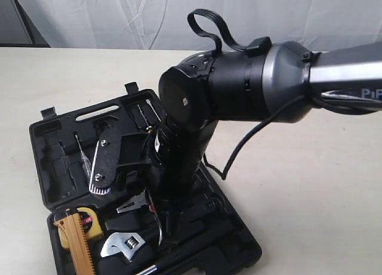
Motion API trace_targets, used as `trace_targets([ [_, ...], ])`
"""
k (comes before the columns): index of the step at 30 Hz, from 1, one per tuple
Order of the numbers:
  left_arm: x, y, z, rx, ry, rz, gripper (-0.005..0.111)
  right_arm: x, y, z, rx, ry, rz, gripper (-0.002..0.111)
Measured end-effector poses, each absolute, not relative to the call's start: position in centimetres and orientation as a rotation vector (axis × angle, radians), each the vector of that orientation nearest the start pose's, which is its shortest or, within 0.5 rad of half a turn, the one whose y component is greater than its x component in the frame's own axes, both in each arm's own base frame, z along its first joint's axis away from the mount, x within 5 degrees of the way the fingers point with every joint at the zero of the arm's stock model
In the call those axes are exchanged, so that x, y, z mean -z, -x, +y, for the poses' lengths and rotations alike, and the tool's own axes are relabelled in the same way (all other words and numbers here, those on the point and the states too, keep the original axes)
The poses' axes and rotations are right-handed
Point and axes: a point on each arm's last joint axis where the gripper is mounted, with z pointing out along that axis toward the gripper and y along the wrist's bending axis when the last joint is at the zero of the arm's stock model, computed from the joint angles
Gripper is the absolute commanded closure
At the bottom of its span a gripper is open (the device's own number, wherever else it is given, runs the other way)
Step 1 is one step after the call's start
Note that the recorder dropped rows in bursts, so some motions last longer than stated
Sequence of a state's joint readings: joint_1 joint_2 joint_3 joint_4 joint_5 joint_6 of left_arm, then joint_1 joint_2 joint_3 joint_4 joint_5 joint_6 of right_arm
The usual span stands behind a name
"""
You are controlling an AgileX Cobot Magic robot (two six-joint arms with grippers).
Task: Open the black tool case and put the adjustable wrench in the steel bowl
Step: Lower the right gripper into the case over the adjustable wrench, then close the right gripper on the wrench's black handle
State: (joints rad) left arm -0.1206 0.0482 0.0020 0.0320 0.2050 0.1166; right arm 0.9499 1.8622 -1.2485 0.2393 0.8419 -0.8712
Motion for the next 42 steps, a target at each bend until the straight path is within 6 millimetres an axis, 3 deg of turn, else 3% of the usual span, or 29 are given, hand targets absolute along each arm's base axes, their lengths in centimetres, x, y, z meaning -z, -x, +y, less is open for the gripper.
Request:
trace_targets([
  [3,-19.1,-5.9,-0.7,-0.026,-0.228,1.724,0.106,-18.6,-19.7,31.1,-0.281,2.21,1.892,0.06],
  [10,-19.1,-5.9,-0.7,-0.026,-0.228,1.724,0.106,-16.7,-19.3,31.6,-0.2,2.358,1.777,0.072],
  [42,-19.1,-5.9,-0.7,-0.026,-0.228,1.724,0.106,-13.1,-19.1,32.2,-0.221,2.432,1.767,0.072],
])
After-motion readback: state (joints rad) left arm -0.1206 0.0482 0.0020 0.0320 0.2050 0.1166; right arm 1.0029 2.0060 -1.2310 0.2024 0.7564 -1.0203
